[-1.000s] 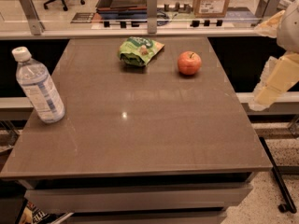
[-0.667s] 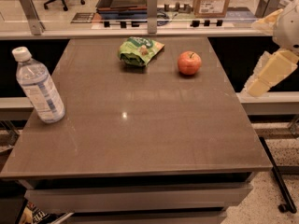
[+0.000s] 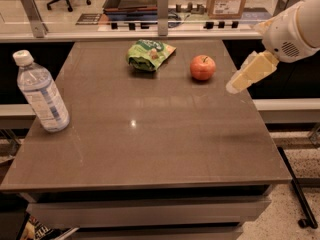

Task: Move apple near blue plastic bottle

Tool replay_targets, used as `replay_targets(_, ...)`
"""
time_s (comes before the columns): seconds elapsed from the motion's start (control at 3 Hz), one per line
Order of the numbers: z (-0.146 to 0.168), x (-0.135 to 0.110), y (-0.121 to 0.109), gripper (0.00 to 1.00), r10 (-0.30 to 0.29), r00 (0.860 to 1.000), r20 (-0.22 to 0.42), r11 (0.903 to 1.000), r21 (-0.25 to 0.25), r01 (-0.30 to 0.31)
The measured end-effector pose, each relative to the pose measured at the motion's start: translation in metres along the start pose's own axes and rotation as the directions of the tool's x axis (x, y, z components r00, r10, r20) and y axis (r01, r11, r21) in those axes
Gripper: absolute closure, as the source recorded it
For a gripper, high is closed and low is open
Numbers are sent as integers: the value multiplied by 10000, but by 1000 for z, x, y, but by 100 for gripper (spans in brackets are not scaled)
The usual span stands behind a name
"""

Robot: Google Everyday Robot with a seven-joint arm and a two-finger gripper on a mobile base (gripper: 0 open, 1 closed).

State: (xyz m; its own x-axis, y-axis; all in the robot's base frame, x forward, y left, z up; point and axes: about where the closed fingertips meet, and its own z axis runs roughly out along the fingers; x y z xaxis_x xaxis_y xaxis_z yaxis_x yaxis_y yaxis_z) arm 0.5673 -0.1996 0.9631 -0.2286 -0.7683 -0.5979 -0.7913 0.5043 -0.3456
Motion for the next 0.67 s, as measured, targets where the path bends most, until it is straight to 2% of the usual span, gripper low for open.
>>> replay_targets(0.33,35,1,-18,0,910,9956,237,9955,242,-915)
replay_targets(0.67,70,7,-33,0,1667,9846,523,9860,14,-1670)
